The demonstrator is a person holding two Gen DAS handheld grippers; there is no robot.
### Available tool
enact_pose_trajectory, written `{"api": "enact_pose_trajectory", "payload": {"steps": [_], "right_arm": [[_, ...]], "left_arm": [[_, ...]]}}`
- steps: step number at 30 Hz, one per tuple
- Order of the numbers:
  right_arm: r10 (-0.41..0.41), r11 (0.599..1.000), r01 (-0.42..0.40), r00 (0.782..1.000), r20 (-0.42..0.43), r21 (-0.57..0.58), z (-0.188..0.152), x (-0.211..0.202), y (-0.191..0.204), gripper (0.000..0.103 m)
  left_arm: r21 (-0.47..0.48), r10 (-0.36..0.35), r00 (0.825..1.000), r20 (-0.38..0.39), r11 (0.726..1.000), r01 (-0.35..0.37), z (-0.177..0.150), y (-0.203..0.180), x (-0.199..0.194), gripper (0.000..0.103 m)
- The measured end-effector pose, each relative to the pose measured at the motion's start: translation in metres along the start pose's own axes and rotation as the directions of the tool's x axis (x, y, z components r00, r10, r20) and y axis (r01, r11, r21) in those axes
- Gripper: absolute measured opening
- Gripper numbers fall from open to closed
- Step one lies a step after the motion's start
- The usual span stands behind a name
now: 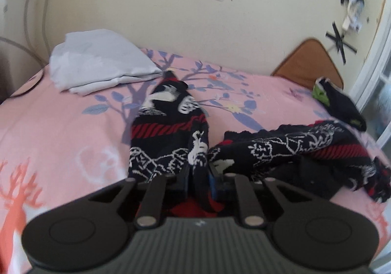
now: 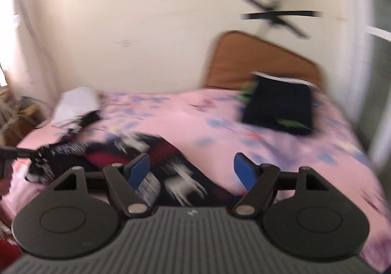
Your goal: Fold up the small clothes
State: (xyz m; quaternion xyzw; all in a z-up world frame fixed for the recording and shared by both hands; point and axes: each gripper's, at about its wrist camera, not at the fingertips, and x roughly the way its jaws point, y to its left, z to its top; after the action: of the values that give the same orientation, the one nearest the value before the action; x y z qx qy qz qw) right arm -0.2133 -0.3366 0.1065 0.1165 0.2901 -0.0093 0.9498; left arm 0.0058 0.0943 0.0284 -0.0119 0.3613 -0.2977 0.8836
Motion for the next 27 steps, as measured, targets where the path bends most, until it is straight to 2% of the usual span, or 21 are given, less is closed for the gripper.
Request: {"api": "enact_pose_trajectory", "payload": {"steps": [4,6,8,9,11,13,15,17,18,19,20,22,24,27], "right_arm": [[0.146,0.989,-0.146,0.983,-0.109,0.008,0.035,0.099,0.011,0.078],[0.222,0.975,-0.220,0.961,-0.166,0.034,0.045,0.137,0.017,0.079],[0.302,0.953,-0.298,0.923,-0.239,0.053,0.047,0.168,0.028,0.079],[0.318,0.947,-0.318,0.908,-0.274,0.046,0.047,0.177,0.035,0.079],[0.299,0.945,-0.326,0.890,-0.345,-0.021,0.040,0.195,0.054,0.079],[0.283,0.935,-0.343,0.871,-0.402,-0.085,0.032,0.205,0.069,0.079],[0.277,0.928,-0.355,0.860,-0.429,-0.112,0.028,0.211,0.075,0.080],[0.275,0.914,-0.374,0.858,-0.433,-0.159,0.027,0.210,0.079,0.075],[0.277,0.906,-0.381,0.861,-0.427,-0.182,0.029,0.208,0.080,0.062],[0.265,0.903,-0.375,0.872,-0.412,-0.212,0.029,0.205,0.080,0.042],[0.253,0.901,-0.364,0.883,-0.396,-0.237,0.030,0.200,0.079,0.032],[0.247,0.895,-0.354,0.901,-0.357,-0.273,0.031,0.187,0.083,0.009],[0.230,0.896,-0.321,0.926,-0.298,-0.307,0.034,0.169,0.088,0.009],[0.255,0.907,-0.300,0.950,-0.182,-0.295,0.046,0.137,0.087,0.007]], "left_arm": [[-0.064,0.066,0.996,0.053,0.996,-0.063,-0.020,0.005,-0.041,0.011],[-0.145,0.039,0.998,0.057,0.989,-0.030,-0.036,0.013,-0.056,0.012],[-0.199,0.034,0.999,0.037,0.980,-0.026,-0.055,0.017,-0.062,0.012],[-0.214,0.048,0.999,0.023,0.976,-0.042,-0.063,0.018,-0.063,0.012],[-0.251,0.053,0.999,0.003,0.967,-0.050,-0.075,0.022,-0.065,0.014],[-0.307,0.026,1.000,-0.008,0.951,-0.027,-0.084,0.027,-0.070,0.014],[-0.321,0.001,1.000,-0.021,0.947,-0.008,-0.090,0.028,-0.072,0.017],[-0.284,0.017,1.000,-0.025,0.959,-0.023,-0.092,0.022,-0.076,0.027],[-0.268,0.038,0.999,-0.015,0.962,-0.040,-0.088,0.021,-0.079,0.033],[-0.259,0.061,0.998,0.007,0.964,-0.057,-0.083,0.018,-0.081,0.044],[-0.255,0.073,0.997,0.032,0.965,-0.063,-0.078,0.019,-0.084,0.050],[-0.258,0.085,0.994,0.074,0.964,-0.063,-0.064,0.021,-0.084,0.055],[-0.252,0.102,0.991,0.084,0.965,-0.078,-0.052,0.018,-0.077,0.059],[-0.205,0.119,0.991,0.068,0.973,-0.103,-0.045,0.009,-0.054,0.062]]}}
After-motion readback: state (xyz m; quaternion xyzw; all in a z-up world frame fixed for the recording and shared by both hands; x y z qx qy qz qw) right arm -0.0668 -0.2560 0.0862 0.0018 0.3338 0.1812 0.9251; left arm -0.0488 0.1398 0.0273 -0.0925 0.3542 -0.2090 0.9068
